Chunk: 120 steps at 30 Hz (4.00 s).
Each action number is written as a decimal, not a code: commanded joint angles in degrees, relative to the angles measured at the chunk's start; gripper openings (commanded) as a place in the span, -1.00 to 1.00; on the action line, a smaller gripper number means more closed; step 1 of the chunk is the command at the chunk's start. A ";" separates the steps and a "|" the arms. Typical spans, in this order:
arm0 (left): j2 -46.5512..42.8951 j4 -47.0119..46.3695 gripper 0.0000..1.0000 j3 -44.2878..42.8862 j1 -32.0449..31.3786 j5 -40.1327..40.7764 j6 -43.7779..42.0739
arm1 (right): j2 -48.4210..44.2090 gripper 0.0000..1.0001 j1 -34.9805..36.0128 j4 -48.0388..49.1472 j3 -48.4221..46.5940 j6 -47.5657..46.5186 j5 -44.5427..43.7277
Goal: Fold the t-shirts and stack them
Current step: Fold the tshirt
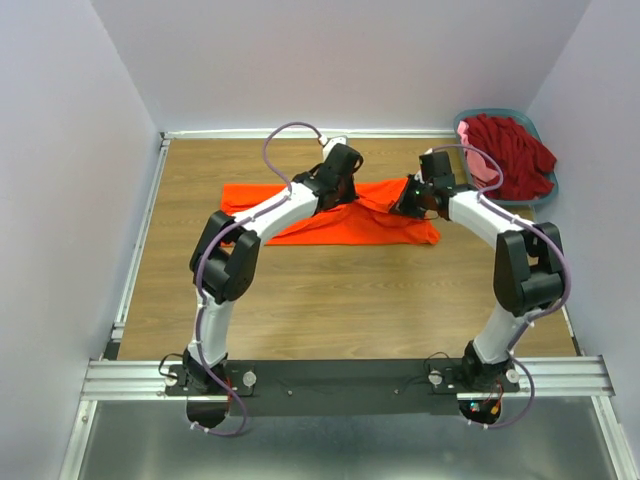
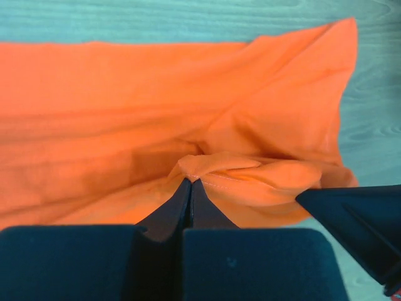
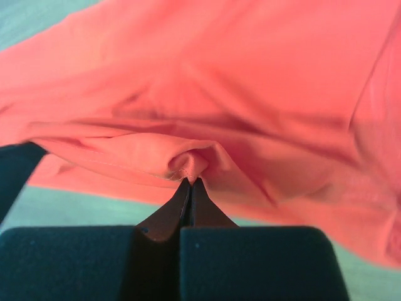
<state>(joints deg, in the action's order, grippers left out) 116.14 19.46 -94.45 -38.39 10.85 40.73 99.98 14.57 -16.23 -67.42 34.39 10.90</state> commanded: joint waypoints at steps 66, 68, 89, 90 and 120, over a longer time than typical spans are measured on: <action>-24.99 -3.12 0.37 40.05 40.33 1.80 6.38 | -14.64 0.40 -8.94 -7.41 10.81 -10.22 7.65; -24.56 -3.03 0.30 39.79 40.33 2.24 6.03 | -14.73 0.40 -8.94 -7.41 10.99 -10.31 7.47; -18.93 -1.10 -1.00 33.73 40.33 1.37 3.13 | -14.91 0.40 -8.94 -7.68 11.08 -9.96 6.68; -18.93 -0.83 -1.00 33.29 40.33 1.10 2.95 | -14.99 0.40 -8.94 -7.68 11.08 -9.96 6.68; -21.39 -0.04 -0.04 38.12 40.15 4.00 4.88 | -16.40 0.41 -8.94 -8.64 12.49 -10.48 7.21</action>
<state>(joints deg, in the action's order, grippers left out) 93.86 20.21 -55.79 1.76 12.45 45.34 85.45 5.76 -23.66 -56.07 24.82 18.09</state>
